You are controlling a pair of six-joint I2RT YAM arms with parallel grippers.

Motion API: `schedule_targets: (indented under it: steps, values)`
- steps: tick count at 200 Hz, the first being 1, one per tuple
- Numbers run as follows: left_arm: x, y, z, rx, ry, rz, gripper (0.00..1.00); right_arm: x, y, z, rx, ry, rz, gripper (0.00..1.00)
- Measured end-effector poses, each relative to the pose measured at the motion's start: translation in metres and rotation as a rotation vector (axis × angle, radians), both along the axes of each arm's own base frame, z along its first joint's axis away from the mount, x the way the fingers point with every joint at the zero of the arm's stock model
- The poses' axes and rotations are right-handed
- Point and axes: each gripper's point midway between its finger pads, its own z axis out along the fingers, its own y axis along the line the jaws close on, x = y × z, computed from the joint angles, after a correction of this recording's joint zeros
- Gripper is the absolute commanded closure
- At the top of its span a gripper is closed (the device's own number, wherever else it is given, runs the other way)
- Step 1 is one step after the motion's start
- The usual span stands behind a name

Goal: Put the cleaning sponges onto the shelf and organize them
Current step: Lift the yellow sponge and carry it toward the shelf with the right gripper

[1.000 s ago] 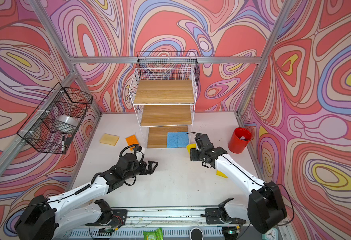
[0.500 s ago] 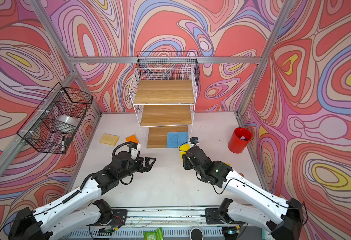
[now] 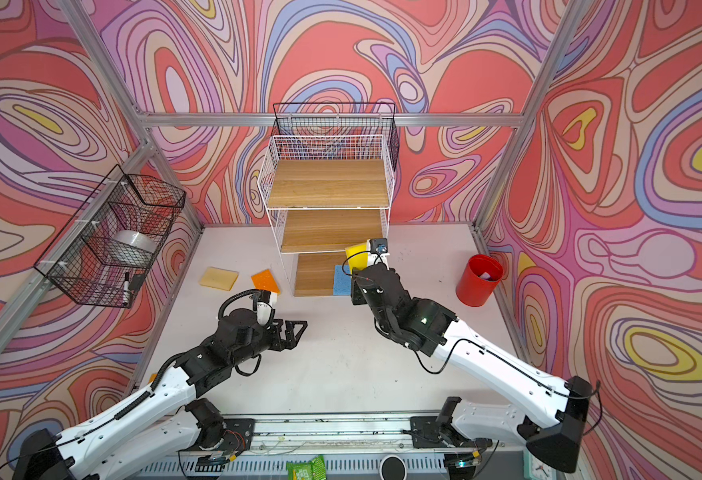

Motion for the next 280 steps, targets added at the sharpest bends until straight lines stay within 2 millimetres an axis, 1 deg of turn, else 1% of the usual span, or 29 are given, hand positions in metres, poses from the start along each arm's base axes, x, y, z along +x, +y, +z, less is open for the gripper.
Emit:
schedule_targets:
  steps: [17, 34, 60, 90, 112, 127, 156, 225, 246, 280]
  values:
    - [-0.002, 0.001, -0.006, 0.01, 0.008, -0.002, 0.06, 0.009, 0.004, 0.002, -0.022, -0.004, -0.015, 0.43]
    - [-0.002, 0.001, -0.006, 0.009, 0.008, -0.002, 0.06, 0.018, 0.004, -0.004, -0.039, 0.007, -0.035, 0.43]
    - [-0.001, 0.0, -0.007, 0.003, 0.004, -0.006, 0.06, 0.032, -0.005, -0.011, -0.049, 0.023, -0.072, 0.43]
    - [-0.002, 0.0, -0.014, 0.006, 0.009, -0.009, 0.06, 0.048, -0.016, -0.011, -0.032, 0.027, -0.103, 0.43]
    - [-0.004, 0.002, -0.023, 0.019, 0.021, -0.01, 0.06, 0.06, -0.013, -0.011, -0.022, 0.032, -0.103, 0.43]
    - [-0.005, 0.002, -0.026, 0.025, 0.026, -0.011, 0.06, 0.067, -0.01, -0.014, -0.021, 0.041, -0.096, 0.43]
    - [-0.003, 0.001, -0.026, 0.024, 0.021, -0.013, 0.06, 0.074, -0.006, -0.02, -0.022, 0.055, -0.09, 0.43]
    - [-0.002, -0.002, -0.028, 0.023, 0.024, -0.02, 0.06, 0.086, -0.012, -0.022, -0.014, 0.063, -0.122, 0.44]
    - [-0.001, -0.003, -0.03, 0.025, 0.027, -0.02, 0.05, 0.09, -0.014, -0.019, 0.003, 0.051, -0.135, 0.44]
    - [0.0, -0.004, -0.038, 0.043, 0.049, -0.02, 0.05, 0.096, -0.019, -0.014, 0.024, 0.031, -0.153, 0.44]
